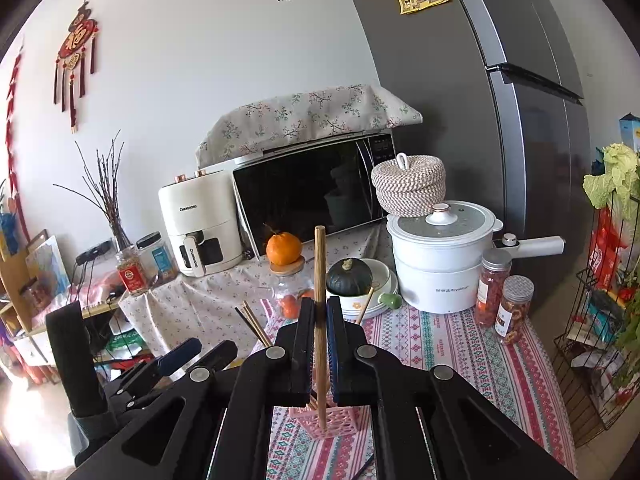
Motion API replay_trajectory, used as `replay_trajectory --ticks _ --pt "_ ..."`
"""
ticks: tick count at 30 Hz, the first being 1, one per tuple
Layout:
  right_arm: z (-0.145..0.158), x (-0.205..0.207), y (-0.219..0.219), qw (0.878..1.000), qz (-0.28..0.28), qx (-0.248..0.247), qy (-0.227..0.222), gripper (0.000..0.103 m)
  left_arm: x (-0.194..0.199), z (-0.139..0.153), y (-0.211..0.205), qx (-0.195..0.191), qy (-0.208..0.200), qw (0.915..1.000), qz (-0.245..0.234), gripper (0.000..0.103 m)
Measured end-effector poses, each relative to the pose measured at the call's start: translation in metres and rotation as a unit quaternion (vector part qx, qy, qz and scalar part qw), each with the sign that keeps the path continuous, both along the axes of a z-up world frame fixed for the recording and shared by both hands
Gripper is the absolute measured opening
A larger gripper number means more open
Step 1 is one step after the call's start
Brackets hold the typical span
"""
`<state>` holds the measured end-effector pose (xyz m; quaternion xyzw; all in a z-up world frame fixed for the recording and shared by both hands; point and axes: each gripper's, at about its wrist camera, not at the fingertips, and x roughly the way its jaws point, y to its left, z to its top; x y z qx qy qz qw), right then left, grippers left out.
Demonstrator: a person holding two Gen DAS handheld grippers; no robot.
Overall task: Organize utensils
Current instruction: 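Carry both tools' chopsticks over the pink basket, drop them in and open both tools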
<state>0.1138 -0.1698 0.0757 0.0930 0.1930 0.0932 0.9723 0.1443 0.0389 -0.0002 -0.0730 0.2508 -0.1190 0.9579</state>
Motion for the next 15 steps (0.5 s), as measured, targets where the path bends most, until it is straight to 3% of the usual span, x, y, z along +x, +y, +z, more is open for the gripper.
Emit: replay_trajectory --ticks 8,15 --pt "-0.007 0.02 0.019 1.0 -0.017 -0.021 -0.015 0.006 -0.007 -0.024 0.014 0.033 0.07 0.9968 -0.02 0.071" --pt "-0.025 0.043 0.026 0.999 -0.032 -0.033 -0.013 0.006 -0.01 -0.037 0.013 0.056 0.092 0.9936 -0.036 0.071"
